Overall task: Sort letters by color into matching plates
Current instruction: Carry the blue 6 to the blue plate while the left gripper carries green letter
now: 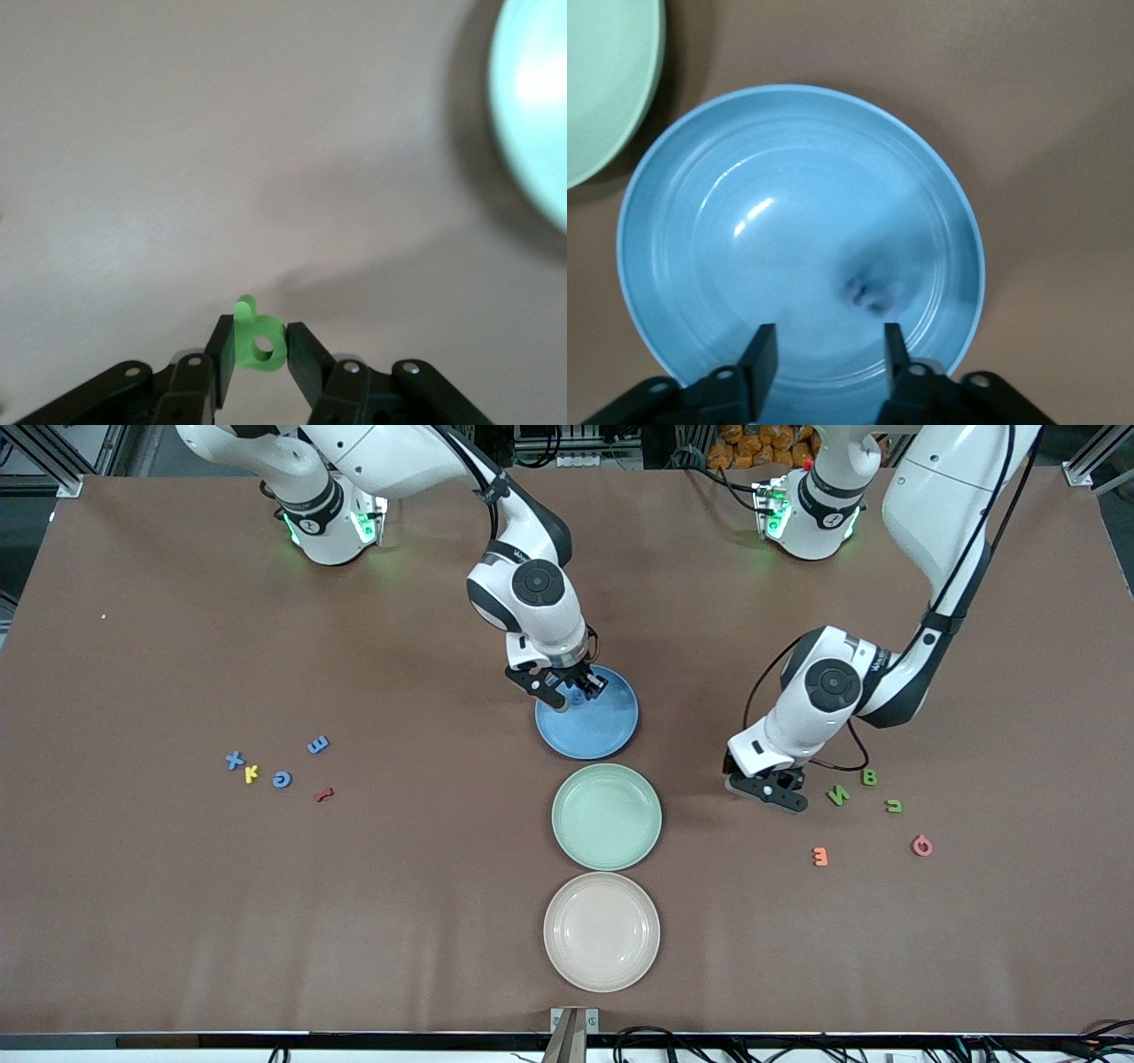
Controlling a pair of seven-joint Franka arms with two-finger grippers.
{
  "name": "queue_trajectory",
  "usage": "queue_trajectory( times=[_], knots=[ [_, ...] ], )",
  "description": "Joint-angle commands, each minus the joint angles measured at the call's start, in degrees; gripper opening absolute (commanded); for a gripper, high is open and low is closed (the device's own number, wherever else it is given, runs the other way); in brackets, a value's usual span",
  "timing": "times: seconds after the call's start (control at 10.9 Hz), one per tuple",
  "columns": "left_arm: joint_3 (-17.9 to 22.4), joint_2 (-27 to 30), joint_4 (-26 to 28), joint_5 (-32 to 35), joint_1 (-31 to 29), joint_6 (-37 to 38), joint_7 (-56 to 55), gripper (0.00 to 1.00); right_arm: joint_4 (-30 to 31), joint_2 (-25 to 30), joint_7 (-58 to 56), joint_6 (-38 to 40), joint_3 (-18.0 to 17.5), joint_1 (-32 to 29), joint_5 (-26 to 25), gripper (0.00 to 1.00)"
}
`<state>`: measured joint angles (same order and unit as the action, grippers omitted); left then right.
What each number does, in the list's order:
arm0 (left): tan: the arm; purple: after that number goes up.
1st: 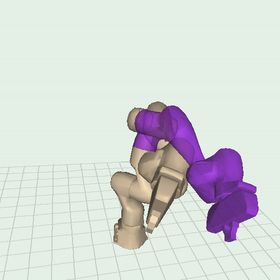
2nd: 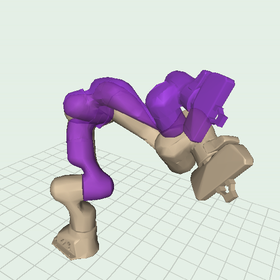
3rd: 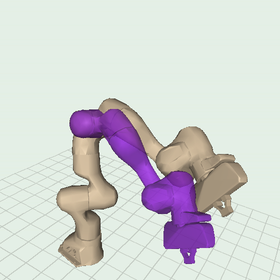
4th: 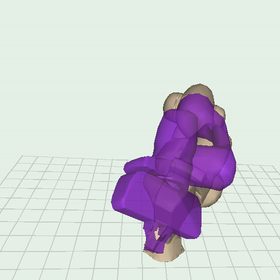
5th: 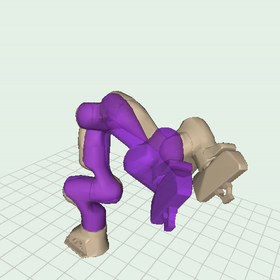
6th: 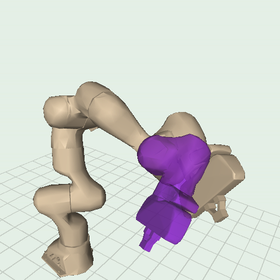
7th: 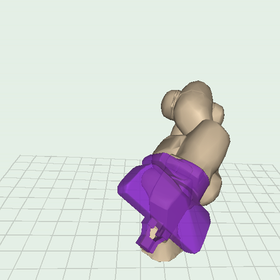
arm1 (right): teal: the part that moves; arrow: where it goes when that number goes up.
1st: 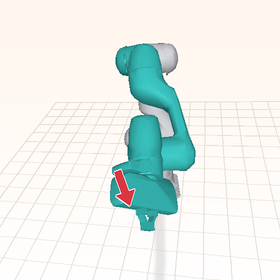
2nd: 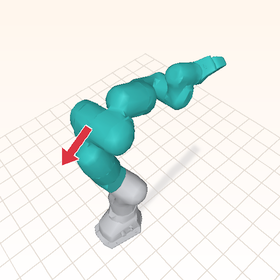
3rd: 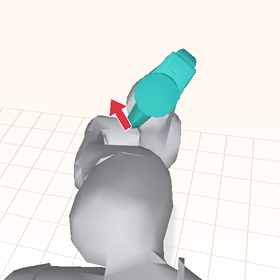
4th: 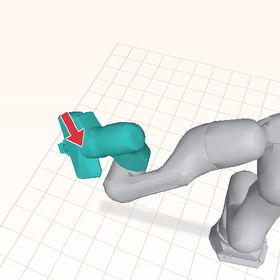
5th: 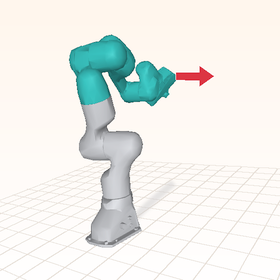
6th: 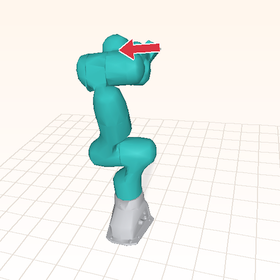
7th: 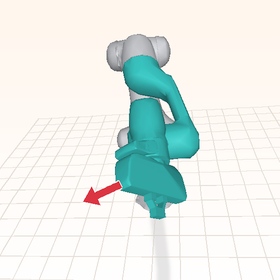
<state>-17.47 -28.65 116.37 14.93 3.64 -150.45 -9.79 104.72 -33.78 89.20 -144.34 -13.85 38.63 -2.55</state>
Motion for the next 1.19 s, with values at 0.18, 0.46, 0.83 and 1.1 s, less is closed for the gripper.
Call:
queue_trajectory(
  times=[0.18,0.46,0.83,1.1],
  knots=[
    [-0.4,-11.9,-18.6,-5.2,11.9,0.3,-21.7,0.00,3.8,8.0,-5.6,3.8,0.8,-7.0,-1.9,0.83],
    [-0.1,-16.4,-25.4,-5.2,15.7,0.1,-29.6,0.00,10.6,15.8,-19.1,11.0,0.7,-15.1,-1.3,0.83],
    [0.9,-17.1,-27.2,-3.9,17.6,-0.2,-32.2,1.00,23.4,24.9,-36.5,11.7,0.6,-28.6,0.8,0.83],
    [2.3,-15.5,-26.2,-1.5,15.3,7.2,-30.3,1.00,26.1,25.7,-43.5,14.2,0.8,-38.1,6.8,0.82]
  ],
)
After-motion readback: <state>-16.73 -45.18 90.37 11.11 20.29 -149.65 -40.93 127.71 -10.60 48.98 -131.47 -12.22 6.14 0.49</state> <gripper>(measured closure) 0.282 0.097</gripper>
